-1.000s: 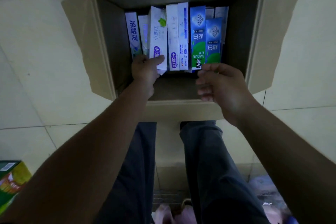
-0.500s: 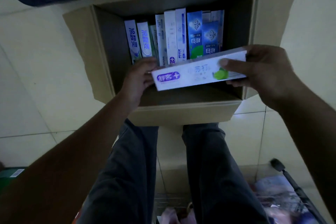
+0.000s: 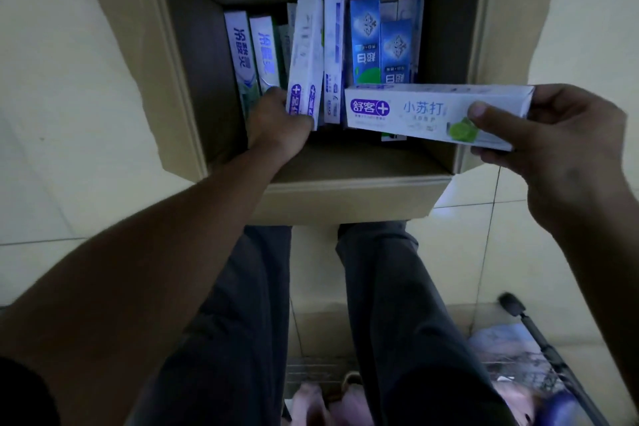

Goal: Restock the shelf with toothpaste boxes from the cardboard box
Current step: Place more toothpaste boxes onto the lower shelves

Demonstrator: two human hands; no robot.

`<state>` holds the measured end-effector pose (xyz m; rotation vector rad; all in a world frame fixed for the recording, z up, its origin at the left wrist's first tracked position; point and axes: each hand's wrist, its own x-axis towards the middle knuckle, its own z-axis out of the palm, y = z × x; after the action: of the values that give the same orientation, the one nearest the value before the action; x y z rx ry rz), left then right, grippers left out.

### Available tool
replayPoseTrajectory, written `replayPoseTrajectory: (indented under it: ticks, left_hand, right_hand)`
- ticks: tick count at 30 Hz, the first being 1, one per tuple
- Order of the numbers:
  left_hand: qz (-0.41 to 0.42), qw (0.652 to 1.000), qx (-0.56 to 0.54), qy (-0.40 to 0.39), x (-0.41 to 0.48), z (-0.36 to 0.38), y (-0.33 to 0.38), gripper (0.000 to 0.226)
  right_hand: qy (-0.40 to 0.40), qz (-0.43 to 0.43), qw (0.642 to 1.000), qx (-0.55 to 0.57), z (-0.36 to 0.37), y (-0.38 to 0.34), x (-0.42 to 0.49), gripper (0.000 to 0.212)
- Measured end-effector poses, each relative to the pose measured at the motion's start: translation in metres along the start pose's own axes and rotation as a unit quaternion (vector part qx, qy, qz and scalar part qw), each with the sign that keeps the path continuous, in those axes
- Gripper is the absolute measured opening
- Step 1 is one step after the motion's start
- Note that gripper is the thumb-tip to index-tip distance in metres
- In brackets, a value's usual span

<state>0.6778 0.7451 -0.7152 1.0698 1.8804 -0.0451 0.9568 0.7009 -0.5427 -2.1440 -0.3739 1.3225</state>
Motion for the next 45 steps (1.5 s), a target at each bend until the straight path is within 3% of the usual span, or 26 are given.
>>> replayPoseTrajectory:
  ticks: [3, 7, 13, 16, 21, 23, 26, 29, 33, 38, 42, 45]
  left_hand:
    - [-0.026, 0.988, -0.15, 0.026, -0.035, -0.062, 0.005, 0.017]
    - [0.03, 0.964, -0.261, 0.043, -0.106, -0.157, 0.021, 0.032]
    - [0.207, 0.958, -0.154, 0.122, -0.225, -0.304, 0.083, 0.044]
    - [0.262, 0.938, -0.154, 0.164, -0.277, -0.38, 0.122, 0.054]
    - [0.374, 0.887, -0.143, 0.229, -0.357, -0.492, 0.18, 0.044]
    - [0.414, 0.859, -0.181, 0.243, -0.385, -0.526, 0.203, 0.028]
    - [0.455, 0.811, -0.256, 0.266, -0.422, -0.565, 0.236, 0.028]
    - [0.462, 0.788, -0.308, 0.267, -0.453, -0.6, 0.268, 0.016]
    - [0.456, 0.767, -0.304, 0.332, -0.483, -0.643, 0.317, 0.039]
    - [0.52, 0.763, -0.292, 0.251, -0.511, -0.688, 0.342, 0.015]
    - [0.536, 0.778, -0.282, 0.168, -0.526, -0.721, 0.339, 0.009]
    - [0.534, 0.78, -0.289, 0.15, -0.533, -0.741, 0.332, 0.01]
  right_hand:
    - [-0.007, 0.001, 0.999, 0.034, 0.003, -0.027, -0.02, 0.052]
    - [-0.037, -0.006, 0.997, 0.07, 0.002, -0.087, -0.06, 0.032]
    - [-0.094, -0.071, 0.987, 0.105, -0.01, -0.219, -0.153, 0.014]
    - [-0.111, -0.12, 0.98, 0.109, -0.023, -0.285, -0.212, 0.027]
    - [-0.13, -0.193, 0.962, 0.146, -0.048, -0.382, -0.301, 0.029]
    - [-0.127, -0.217, 0.954, 0.166, -0.057, -0.412, -0.334, 0.032]
    - [-0.13, -0.262, 0.939, 0.182, -0.069, -0.45, -0.381, 0.031]
    - [-0.12, -0.3, 0.927, 0.191, -0.084, -0.478, -0.42, 0.026]
    - [-0.103, -0.335, 0.912, 0.212, -0.099, -0.514, -0.465, 0.052]
    - [-0.098, -0.374, 0.893, 0.23, -0.093, -0.552, -0.496, 0.06]
    - [-0.132, -0.41, 0.871, 0.236, -0.072, -0.577, -0.517, 0.041]
    - [-0.162, -0.44, 0.852, 0.231, -0.048, -0.593, -0.533, 0.037]
